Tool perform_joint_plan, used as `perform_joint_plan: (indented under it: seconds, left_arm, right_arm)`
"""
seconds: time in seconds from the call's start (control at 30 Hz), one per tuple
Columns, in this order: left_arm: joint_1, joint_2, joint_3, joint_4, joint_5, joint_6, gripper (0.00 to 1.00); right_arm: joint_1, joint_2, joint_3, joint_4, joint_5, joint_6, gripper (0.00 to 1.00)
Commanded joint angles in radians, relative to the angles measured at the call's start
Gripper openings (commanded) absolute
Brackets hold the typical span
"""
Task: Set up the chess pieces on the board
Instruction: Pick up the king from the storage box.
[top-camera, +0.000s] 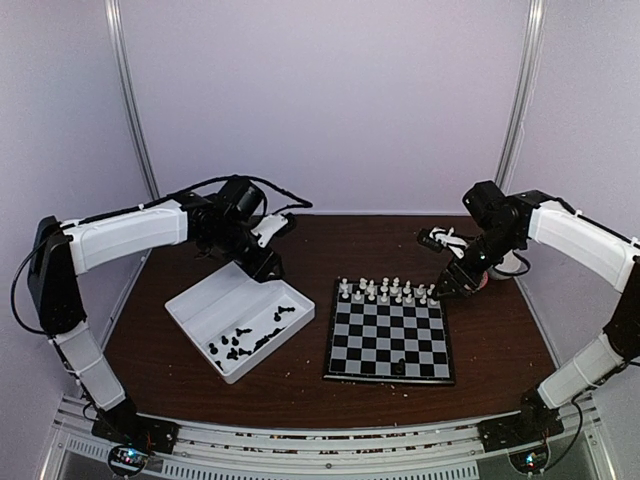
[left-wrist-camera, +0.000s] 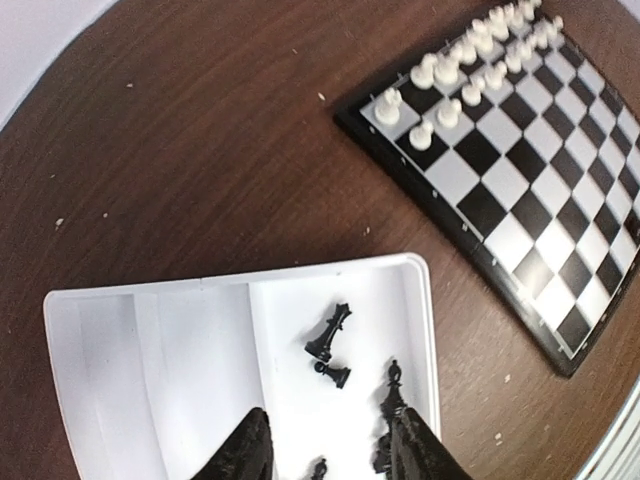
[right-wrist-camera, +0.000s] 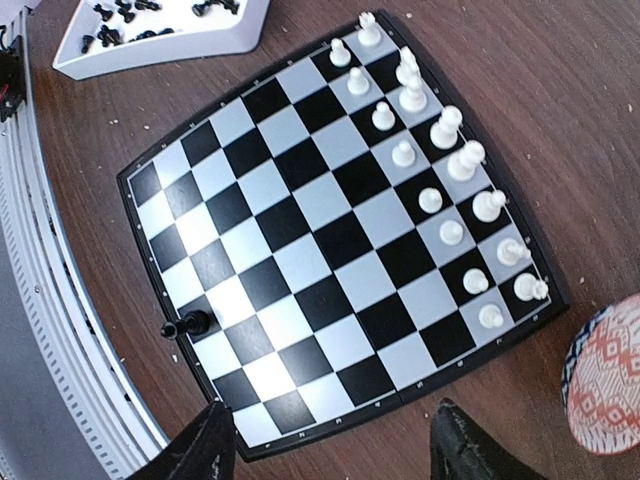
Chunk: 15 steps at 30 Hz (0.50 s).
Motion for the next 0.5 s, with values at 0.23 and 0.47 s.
perform_joint_plan:
  seconds: [0.23, 0.47]
  left_arm:
    - [0.002, 0.224, 0.089, -0.081, 0.063, 0.335, 0.37]
    - [-0.001, 0.242, 0.053, -0.03, -0.005, 0.347, 0.38]
  right_arm:
    - [-0.009, -0.043, -0.179, 0.218, -0.152, -0.027, 0.64]
    - [-0.031, -0.012, -0.19, 0.23, -0.189, -0.031, 0.63]
